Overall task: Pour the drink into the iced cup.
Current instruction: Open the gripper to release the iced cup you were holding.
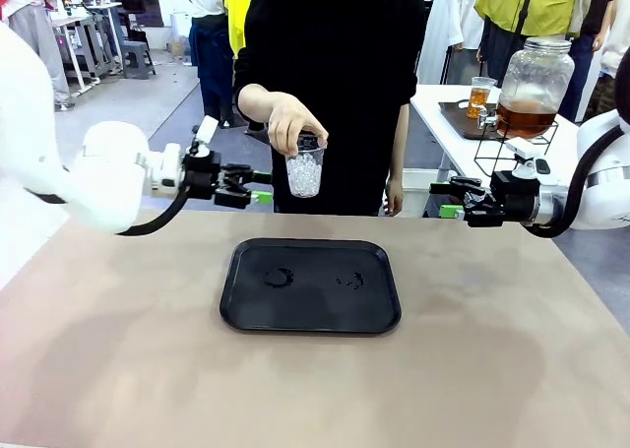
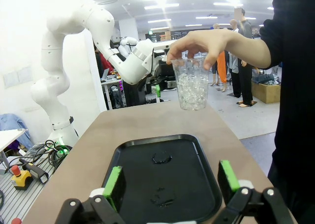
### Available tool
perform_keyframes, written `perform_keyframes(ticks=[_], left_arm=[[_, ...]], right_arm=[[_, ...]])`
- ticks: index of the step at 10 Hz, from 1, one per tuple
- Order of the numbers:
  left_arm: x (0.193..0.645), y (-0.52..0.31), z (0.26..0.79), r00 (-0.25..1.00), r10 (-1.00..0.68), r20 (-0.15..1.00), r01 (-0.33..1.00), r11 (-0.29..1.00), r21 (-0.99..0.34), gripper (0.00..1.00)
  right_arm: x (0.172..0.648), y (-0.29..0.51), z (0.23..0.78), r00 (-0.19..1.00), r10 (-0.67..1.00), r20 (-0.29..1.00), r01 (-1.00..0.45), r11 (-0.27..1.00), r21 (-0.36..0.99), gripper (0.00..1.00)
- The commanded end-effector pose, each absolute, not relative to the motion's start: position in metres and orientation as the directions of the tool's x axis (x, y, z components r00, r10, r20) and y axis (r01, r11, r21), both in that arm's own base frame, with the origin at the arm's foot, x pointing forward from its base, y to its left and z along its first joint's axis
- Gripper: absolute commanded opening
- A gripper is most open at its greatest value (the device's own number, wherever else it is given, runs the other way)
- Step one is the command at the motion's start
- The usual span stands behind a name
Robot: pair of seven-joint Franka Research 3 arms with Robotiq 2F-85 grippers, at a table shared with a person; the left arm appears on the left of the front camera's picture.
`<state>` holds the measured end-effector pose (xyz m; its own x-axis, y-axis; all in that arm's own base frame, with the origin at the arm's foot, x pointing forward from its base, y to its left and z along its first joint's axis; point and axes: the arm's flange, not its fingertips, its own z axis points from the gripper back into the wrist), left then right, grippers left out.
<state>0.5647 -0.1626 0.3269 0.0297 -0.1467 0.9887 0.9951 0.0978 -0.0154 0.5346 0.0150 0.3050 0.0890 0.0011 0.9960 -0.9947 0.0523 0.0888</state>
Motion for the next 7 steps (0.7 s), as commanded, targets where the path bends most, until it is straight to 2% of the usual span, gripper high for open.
perform_keyframes(ticks=[1,7], left_arm=[[0.538,-0.136,0.324,-0.006,-0.159,0.987,0.997,0.074,0.018,1.00],[0.492,-0.076,0.292,-0.035,-0.092,0.995,0.991,0.127,0.046,1.00]], right_arm=[[0.536,0.015,0.308,0.082,0.001,0.997,-0.995,0.051,0.081,1.00],[0.536,0.015,0.308,0.082,0.001,0.997,-0.995,0.051,0.081,1.00]])
